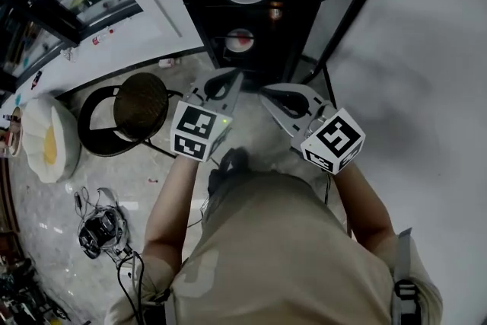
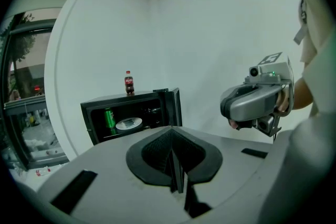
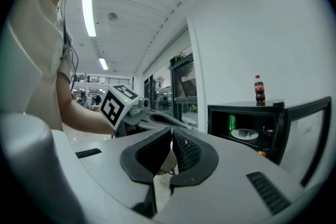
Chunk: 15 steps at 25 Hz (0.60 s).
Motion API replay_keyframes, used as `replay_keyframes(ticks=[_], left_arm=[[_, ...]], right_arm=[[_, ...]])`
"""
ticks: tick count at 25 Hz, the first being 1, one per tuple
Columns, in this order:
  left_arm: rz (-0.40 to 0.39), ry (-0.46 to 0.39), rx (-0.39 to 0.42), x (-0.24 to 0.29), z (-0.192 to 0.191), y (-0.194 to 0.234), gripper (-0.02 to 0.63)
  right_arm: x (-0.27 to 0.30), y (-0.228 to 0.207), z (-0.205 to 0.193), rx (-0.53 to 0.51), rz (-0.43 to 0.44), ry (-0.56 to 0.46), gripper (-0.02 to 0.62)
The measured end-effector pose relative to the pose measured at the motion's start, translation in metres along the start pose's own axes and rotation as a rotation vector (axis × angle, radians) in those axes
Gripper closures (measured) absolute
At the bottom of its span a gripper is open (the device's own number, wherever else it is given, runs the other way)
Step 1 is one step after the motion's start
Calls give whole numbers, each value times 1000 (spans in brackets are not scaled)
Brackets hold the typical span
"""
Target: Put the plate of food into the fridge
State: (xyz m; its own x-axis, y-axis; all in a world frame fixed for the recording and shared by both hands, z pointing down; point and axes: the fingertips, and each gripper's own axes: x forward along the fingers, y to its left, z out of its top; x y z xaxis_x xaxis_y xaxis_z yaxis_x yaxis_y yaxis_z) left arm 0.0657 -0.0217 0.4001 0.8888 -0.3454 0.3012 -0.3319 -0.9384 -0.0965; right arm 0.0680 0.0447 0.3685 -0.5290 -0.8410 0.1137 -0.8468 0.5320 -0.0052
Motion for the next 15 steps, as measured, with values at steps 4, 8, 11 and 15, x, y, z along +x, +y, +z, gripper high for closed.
replay_keyframes(ticks=[4,8,11,15], left_arm=[[27,24,-23,-13,-19,-5,595],[44,41,-31,-22,-28,-12,595],[42,41,-31,-30,-31,-19,595],[61,34,8,-39,-32,-24,595]], right_arm=[[2,39,-16,-73,91,62,569],[0,56,-28,-74,139,65,569],[-4,64,-30,-77,154,65,569],[-8,70,-26,-69,165,37,569]])
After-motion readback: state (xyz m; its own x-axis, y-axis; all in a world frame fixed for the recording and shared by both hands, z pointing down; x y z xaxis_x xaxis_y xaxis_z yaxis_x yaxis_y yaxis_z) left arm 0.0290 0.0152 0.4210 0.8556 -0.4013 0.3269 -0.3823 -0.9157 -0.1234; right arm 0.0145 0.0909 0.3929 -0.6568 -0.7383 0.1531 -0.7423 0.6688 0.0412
